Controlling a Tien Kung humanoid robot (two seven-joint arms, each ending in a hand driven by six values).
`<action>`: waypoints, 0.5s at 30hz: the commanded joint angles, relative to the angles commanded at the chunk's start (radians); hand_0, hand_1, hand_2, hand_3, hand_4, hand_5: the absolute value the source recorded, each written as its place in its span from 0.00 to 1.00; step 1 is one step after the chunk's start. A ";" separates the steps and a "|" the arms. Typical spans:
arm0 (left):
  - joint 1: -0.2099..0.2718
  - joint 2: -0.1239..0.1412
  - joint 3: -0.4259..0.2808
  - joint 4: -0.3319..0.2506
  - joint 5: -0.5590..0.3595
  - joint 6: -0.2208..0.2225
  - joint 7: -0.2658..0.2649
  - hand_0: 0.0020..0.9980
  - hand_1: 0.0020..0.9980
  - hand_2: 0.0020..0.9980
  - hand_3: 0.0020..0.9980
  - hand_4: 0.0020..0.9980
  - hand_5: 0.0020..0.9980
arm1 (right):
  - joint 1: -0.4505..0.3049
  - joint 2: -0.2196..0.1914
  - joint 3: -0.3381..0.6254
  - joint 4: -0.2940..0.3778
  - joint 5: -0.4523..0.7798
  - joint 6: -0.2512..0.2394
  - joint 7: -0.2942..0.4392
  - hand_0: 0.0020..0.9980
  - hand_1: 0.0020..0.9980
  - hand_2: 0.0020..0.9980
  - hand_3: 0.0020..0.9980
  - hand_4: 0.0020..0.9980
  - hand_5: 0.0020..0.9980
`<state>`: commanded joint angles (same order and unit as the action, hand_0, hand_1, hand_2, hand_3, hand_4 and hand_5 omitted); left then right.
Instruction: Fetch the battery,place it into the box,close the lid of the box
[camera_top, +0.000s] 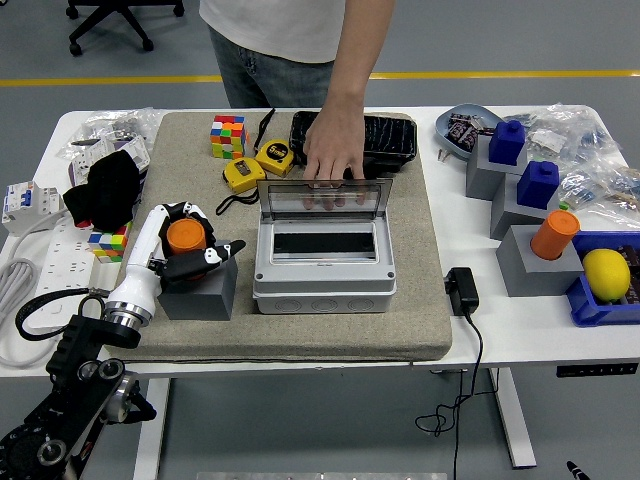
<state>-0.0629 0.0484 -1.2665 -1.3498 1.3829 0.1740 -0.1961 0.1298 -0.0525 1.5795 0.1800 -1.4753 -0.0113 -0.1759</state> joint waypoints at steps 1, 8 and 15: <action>-0.002 0.001 -0.001 -0.003 0.004 0.001 0.001 0.05 0.00 0.02 0.02 1.00 0.00 | 0.000 0.000 0.000 0.000 0.000 0.000 0.000 0.81 0.76 0.77 0.80 1.00 1.00; -0.018 0.010 0.002 -0.013 0.018 0.008 0.006 0.05 0.00 0.02 0.02 1.00 0.00 | 0.003 -0.002 0.000 0.000 0.002 -0.001 0.001 0.82 0.76 0.77 0.80 1.00 1.00; -0.028 0.023 0.023 -0.040 0.042 0.015 0.019 0.05 0.00 0.02 0.01 1.00 0.00 | 0.000 0.000 0.002 0.000 0.002 0.000 0.000 0.82 0.76 0.77 0.80 1.00 1.00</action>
<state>-0.0914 0.0713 -1.2438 -1.3898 1.4247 0.1888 -0.1772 0.1303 -0.0527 1.5812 0.1800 -1.4732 -0.0117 -0.1757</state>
